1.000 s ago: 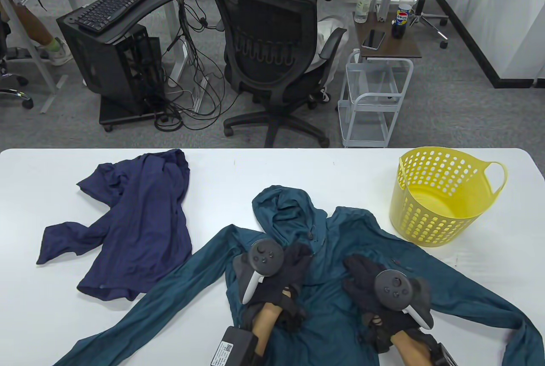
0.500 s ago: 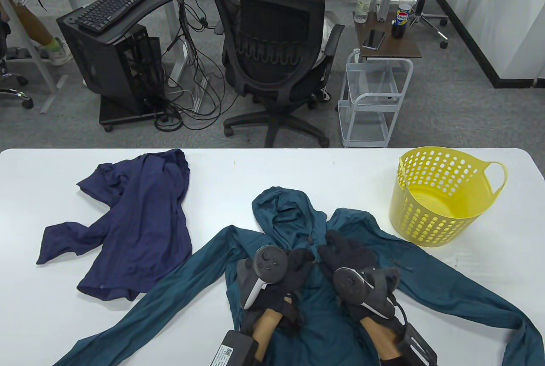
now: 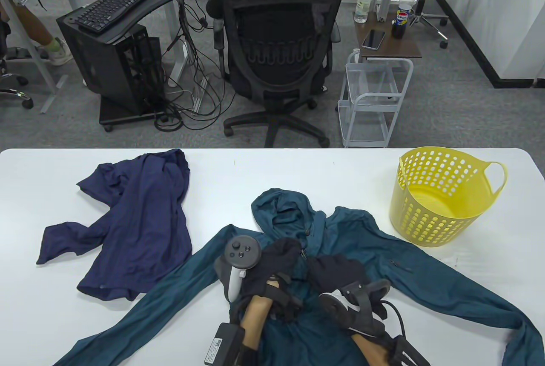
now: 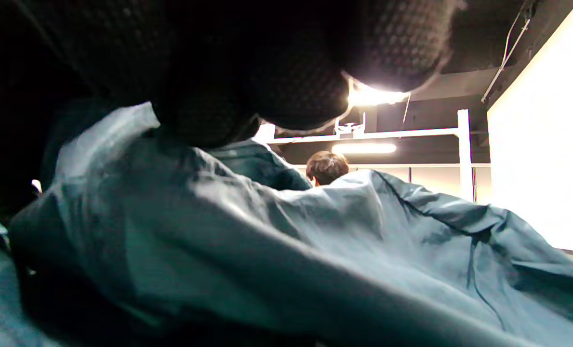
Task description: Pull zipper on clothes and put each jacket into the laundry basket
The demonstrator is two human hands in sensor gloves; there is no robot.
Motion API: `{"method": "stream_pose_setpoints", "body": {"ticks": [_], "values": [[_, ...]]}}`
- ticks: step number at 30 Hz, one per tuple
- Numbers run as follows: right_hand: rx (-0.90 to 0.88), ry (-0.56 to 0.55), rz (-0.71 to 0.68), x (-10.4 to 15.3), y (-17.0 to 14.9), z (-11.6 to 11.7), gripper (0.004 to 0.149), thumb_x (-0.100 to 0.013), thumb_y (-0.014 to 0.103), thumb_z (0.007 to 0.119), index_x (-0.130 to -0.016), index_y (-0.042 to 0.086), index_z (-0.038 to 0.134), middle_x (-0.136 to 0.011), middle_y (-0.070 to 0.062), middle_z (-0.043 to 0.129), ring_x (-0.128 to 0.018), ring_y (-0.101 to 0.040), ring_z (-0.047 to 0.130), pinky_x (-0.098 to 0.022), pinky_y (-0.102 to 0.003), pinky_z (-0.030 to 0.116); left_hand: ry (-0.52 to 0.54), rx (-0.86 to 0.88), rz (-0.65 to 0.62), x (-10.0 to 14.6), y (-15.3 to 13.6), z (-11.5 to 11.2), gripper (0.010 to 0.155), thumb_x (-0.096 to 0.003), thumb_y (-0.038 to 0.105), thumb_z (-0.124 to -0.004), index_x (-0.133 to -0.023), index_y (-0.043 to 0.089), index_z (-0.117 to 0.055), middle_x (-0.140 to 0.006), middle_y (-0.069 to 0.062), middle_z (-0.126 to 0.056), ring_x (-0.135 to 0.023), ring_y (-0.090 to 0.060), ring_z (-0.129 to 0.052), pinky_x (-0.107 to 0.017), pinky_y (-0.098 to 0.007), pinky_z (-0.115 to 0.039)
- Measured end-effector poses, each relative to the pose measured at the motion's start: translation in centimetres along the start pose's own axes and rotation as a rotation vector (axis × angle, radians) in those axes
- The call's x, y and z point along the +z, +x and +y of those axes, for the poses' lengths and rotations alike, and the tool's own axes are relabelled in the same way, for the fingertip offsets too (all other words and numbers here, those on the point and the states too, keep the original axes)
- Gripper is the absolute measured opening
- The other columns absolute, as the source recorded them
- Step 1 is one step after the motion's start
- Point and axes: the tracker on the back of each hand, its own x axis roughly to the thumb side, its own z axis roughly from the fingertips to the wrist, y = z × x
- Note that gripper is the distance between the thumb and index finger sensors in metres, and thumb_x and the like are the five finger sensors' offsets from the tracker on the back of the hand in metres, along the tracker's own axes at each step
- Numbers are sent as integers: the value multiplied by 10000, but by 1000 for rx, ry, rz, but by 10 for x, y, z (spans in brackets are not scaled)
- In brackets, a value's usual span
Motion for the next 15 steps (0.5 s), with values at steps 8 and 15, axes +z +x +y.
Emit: {"method": "stream_pose_setpoints", "body": {"ticks": [8, 15], "values": [[-20, 10, 9, 0, 1, -4, 427, -453, 460, 830, -831, 269, 885, -673, 46, 1006, -539, -195, 967, -442, -377, 828, 13, 16, 11, 2, 2, -3, 427, -356, 508, -792, -741, 354, -895, -627, 152, -1022, -814, -194, -919, -614, -698, -622], [-178, 9, 120, -1, -23, -11, 416, -459, 464, 814, -832, 294, 887, -678, 69, 1005, -544, -186, 971, -442, -372, 828, -14, -401, -198, 8, 24, -11, 511, -359, 479, -791, -848, 332, -833, -688, 150, -993, -848, -229, -862, -629, -730, -565]]}}
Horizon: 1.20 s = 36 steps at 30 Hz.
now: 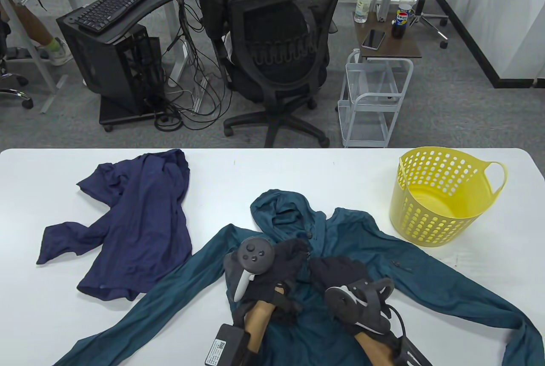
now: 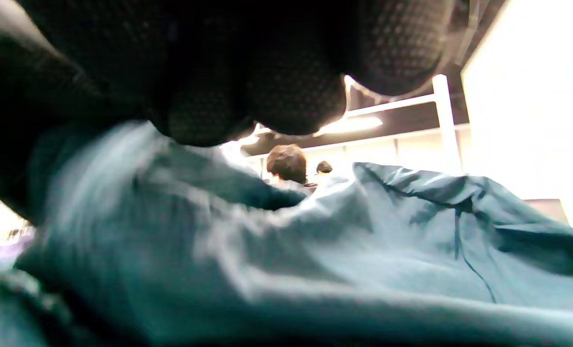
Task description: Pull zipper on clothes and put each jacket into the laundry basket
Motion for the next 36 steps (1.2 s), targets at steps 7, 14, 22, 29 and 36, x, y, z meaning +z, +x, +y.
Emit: {"method": "stream_pose_setpoints", "body": {"ticks": [7, 14, 22, 29, 36], "values": [[18, -63, -24, 6, -2, -11, 417, -461, 474, 822, -827, 287, 891, -683, 58, 1007, -555, -203, 972, -447, -386, 824, 31, 147, 45, 1, -1, -3, 433, -360, 586, -765, -742, 434, -902, -622, 204, -993, -836, -202, -875, -626, -702, -609], [174, 43, -130, 7, 28, 10, 415, -456, 485, 816, -824, 307, 890, -685, 61, 1012, -577, -214, 974, -462, -398, 820, 102, 447, 206, 4, -25, 10, 421, -378, 581, -753, -736, 414, -898, -607, 174, -981, -823, -179, -887, -625, -667, -639], [46, 473, -147, 8, 30, 40, 418, -470, 479, 796, -856, 331, 863, -879, 66, 975, -770, -277, 953, -560, -472, 793, 388, 41, 241, 10, -49, 39, 427, -382, 534, -744, -791, 452, -838, -718, 205, -955, -872, -219, -851, -637, -654, -630], [-103, 581, 46, 1, 0, 59, 424, -489, 467, 750, -887, 329, 798, -989, 17, 911, -850, -290, 928, -625, -508, 758, 417, -436, 47, 14, -8, 27, 630, -382, 603, -675, -995, 500, -571, -1083, 114, -695, -1026, -308, -620, -675, -687, -525], [-640, 309, 312, -2, -40, 34, 431, -498, 437, 762, -893, 270, 800, -952, -28, 935, -801, -315, 960, -593, -525, 773, 53, -616, -215, 15, 46, -3, 501, -433, 441, -687, -898, 626, -665, -1203, 210, -390, -1120, -265, -197, -742, -696, -244]]}}
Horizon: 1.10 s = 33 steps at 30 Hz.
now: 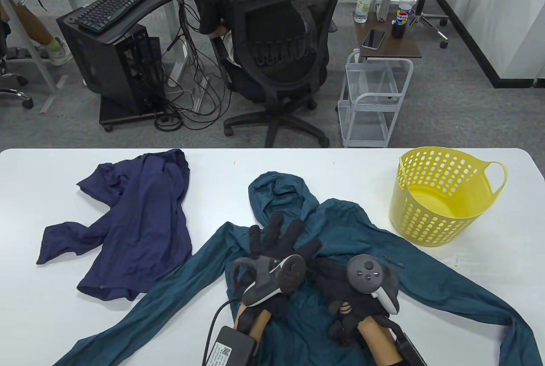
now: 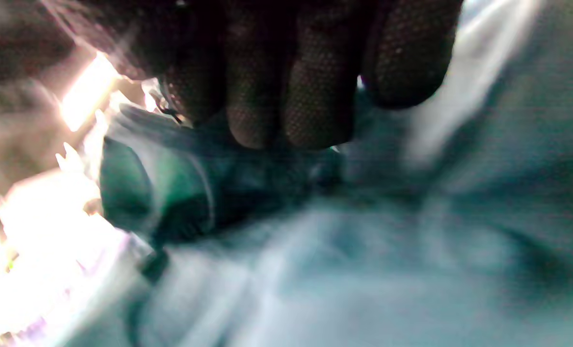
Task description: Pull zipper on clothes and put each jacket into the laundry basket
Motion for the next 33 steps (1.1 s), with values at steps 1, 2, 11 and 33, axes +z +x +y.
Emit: {"method": "stream_pose_setpoints", "body": {"ticks": [1, 2, 11, 33], "values": [[-62, -20, -17, 1, 1, -4, 432, -500, 431, 763, -889, 246, 804, -940, -39, 940, -801, -316, 956, -596, -528, 768, -7, -10, 6, -1, 1, -3, 526, -429, 436, -698, -923, 603, -628, -1199, 204, -409, -1120, -271, -214, -740, -698, -256], [-121, -24, -48, 3, 1, -9, 431, -501, 432, 760, -889, 248, 800, -939, -37, 939, -803, -314, 954, -603, -535, 761, 17, -8, 34, -2, 0, -7, 519, -423, 441, -711, -924, 563, -652, -1195, 192, -428, -1121, -277, -234, -741, -701, -273], [299, -6, -124, 9, 15, 13, 440, -503, 409, 779, -909, 243, 813, -948, -46, 930, -823, -345, 917, -622, -580, 706, 127, -75, 164, 0, -14, -13, 432, -386, 492, -724, -798, 597, -800, -1125, 182, -652, -1099, -277, -433, -729, -686, -379], [713, 427, -123, 23, 39, 50, 429, -490, 469, 777, -875, 295, 850, -1055, 1, 848, -954, -385, 814, -671, -594, 671, 76, -249, 358, -1, -50, -37, 474, -390, 466, -738, -848, 584, -769, -1120, 146, -667, -1073, -289, -489, -711, -676, -416]]}}
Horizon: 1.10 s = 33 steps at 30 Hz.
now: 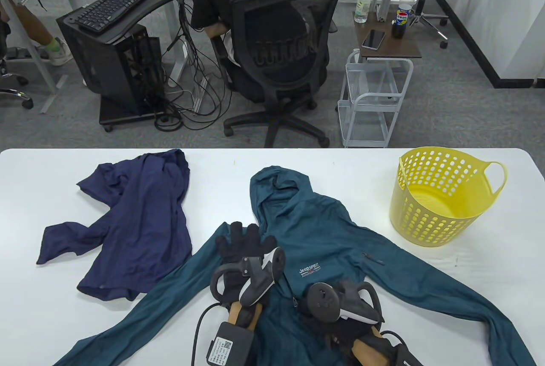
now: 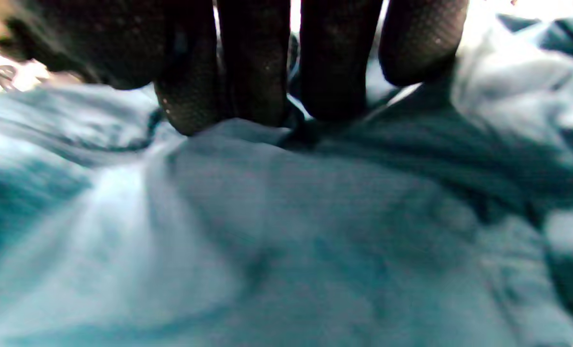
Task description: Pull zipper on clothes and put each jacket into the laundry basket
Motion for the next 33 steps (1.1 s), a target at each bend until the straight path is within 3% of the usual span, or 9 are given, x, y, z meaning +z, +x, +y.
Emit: {"method": "stream_pose_setpoints", "body": {"ticks": [1, 7, 13, 18, 20, 23, 27, 31, 33], "values": [[-12, 25, 24, -5, -7, 5, 430, -492, 467, 769, -882, 298, 838, -1063, 10, 827, -958, -373, 810, -677, -583, 670, 5, 13, -3, 2, 2, 5, 493, -393, 458, -735, -869, 583, -743, -1128, 137, -655, -1073, -297, -487, -709, -678, -420], [-139, -86, 181, -20, -41, 2, 448, -514, 395, 715, -952, 303, 724, -1070, -17, 810, -971, -325, 794, -701, -559, 646, 6, 143, -129, 14, 24, 33, 555, -424, 369, -725, -905, 628, -623, -1159, 129, -587, -1088, -299, -431, -718, -689, -384], [-239, -287, 144, -5, -51, -12, 442, -506, 407, 725, -932, 295, 755, -1025, -16, 869, -921, -367, 851, -675, -580, 668, -208, 230, -333, 13, 50, 20, 550, -427, 394, -732, -894, 659, -612, -1196, 162, -450, -1117, -274, -258, -744, -692, -267], [-302, -430, 75, 11, -44, -27, 437, -505, 418, 740, -916, 274, 782, -995, -22, 895, -900, -358, 869, -670, -586, 668, -23, 233, -260, 12, 41, 21, 447, -383, 455, -753, -802, 610, -785, -1133, 173, -634, -1104, -270, -430, -740, -684, -373], [-270, -451, 76, 11, -41, -27, 438, -504, 423, 743, -916, 280, 781, -992, -11, 898, -897, -352, 874, -670, -585, 669, 1, 243, -226, 12, 37, 24, 429, -382, 454, -756, -781, 601, -811, -1114, 182, -668, -1100, -268, -457, -739, -681, -385], [-135, -435, 91, 6, -30, -20, 443, -504, 420, 753, -921, 275, 784, -993, -19, 898, -897, -358, 868, -674, -594, 656, 66, 175, -169, 11, 33, 26, 410, -374, 471, -755, -753, 607, -835, -1090, 196, -712, -1089, -259, -505, -737, -670, -415], [84, -293, 67, -2, -10, -8, 438, -490, 430, 758, -904, 294, 803, -981, 8, 916, -928, -329, 843, -686, -590, 648, 56, 84, -134, 8, 32, 16, 394, -371, 470, -763, -729, 602, -861, -1078, 195, -732, -1078, -258, -534, -732, -662, -438], [103, -168, -30, 3, 10, -7, 435, -482, 431, 774, -886, 285, 840, -985, -4, 912, -948, -339, 814, -684, -598, 641, 44, 16, -71, 5, 21, 7, 395, -369, 470, -768, -730, 595, -868, -1067, 183, -751, -1067, -262, -557, -724, -657, -453], [87, -44, -47, 8, 17, -8, 436, -492, 441, 765, -893, 282, 826, -1000, -6, 891, -942, -331, 821, -690, -597, 637, 25, 9, -53, 1, 12, 3, 397, -362, 473, -777, -728, 594, -875, -1062, 178, -762, -1062, -270, -569, -720, -658, -460]]}}
